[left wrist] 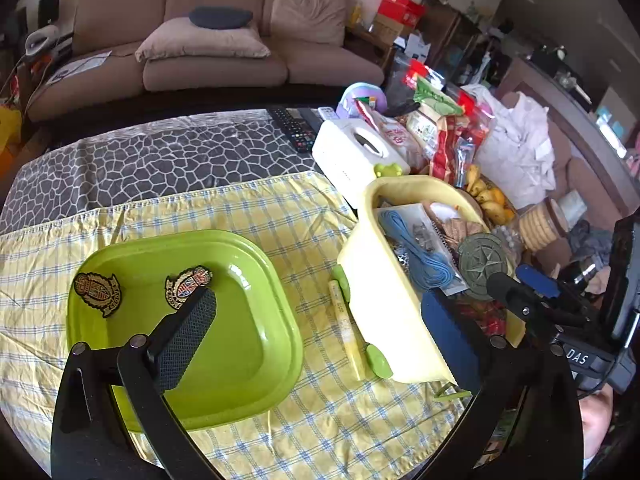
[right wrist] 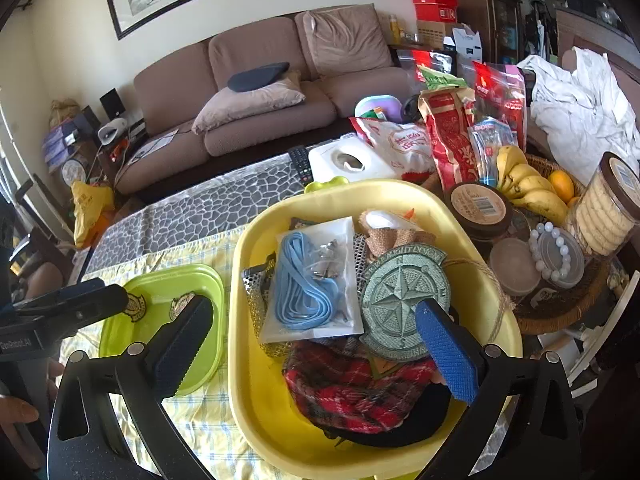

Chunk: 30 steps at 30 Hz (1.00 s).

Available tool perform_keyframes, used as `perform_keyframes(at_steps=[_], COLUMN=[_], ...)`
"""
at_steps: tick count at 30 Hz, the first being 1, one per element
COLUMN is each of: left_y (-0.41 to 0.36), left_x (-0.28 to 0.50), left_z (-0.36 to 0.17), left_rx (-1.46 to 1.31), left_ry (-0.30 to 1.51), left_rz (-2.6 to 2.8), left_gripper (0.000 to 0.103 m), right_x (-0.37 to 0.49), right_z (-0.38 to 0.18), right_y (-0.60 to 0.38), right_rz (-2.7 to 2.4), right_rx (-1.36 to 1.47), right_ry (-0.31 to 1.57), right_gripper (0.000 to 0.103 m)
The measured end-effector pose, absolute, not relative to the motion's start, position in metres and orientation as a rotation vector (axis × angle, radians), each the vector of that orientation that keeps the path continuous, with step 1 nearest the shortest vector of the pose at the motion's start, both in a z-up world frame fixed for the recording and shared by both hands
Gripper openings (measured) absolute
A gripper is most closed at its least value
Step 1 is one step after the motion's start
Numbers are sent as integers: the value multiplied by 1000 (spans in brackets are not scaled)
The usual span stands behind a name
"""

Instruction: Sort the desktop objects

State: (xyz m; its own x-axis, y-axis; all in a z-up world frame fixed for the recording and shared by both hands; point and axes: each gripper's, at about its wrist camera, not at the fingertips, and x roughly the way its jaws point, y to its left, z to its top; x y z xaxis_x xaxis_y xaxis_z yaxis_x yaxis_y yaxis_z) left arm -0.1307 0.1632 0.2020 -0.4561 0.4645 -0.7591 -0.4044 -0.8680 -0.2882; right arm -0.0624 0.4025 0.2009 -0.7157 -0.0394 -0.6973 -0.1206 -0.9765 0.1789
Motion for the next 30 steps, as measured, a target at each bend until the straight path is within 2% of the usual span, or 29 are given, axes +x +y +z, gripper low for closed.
perform_keyframes(at_steps=[8, 19, 27, 30], left_y=[94, -8, -47, -53], left_x=[-129, -148, -170, -178], left_z=[201, 146, 119, 114], left_rx=[-1225, -1351, -1394, -1398], left_ry=[-39, -144, -282, -306], left_rz=[2468, 2580, 2583, 2575], left_gripper=[103, 103, 103, 103], right_x=[-72, -96, -126, -145], right_z=[201, 190, 158, 141], right_y=[369, 293, 234, 216], right_rz=[2894, 3005, 3080, 3061], right_rx=[-1197, -1279, -1402, -1454], right_ry=[291, 188, 126, 109], right_gripper=[102, 102, 102, 99])
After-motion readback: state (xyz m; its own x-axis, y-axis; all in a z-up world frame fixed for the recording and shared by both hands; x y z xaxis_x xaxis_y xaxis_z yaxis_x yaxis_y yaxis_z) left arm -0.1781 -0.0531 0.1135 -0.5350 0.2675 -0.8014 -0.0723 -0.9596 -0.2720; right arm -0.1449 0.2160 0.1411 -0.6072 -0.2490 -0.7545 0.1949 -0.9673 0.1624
